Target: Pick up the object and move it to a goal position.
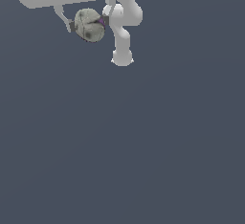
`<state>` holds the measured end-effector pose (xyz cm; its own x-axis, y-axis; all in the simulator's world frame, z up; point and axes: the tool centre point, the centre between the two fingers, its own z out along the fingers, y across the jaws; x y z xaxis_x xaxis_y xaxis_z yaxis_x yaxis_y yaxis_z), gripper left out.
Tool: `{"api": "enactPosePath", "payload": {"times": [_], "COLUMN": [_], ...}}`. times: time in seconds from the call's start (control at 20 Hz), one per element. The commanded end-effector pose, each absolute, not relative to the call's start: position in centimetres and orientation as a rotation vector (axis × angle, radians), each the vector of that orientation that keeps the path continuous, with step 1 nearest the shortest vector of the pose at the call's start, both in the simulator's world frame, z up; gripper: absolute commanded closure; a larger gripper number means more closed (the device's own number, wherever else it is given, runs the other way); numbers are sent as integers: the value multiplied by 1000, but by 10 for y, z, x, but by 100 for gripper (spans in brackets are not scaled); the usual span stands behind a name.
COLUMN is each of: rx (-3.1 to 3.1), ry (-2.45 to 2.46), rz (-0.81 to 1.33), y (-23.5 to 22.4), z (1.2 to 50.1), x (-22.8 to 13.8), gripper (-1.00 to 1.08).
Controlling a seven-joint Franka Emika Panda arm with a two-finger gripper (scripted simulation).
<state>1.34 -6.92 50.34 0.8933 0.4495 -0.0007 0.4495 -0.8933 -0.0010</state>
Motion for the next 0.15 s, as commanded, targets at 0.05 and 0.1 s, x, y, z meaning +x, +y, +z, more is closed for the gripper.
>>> {"api": "enactPosePath", "payload": {"times": [0.05, 0.1], "rx": [-3056, -3056], "ry": [-726, -726], "rz": [0, 0], "y": [-69, -69], "z": [506, 506], "x": [14, 14], "gripper": [108, 108]}}
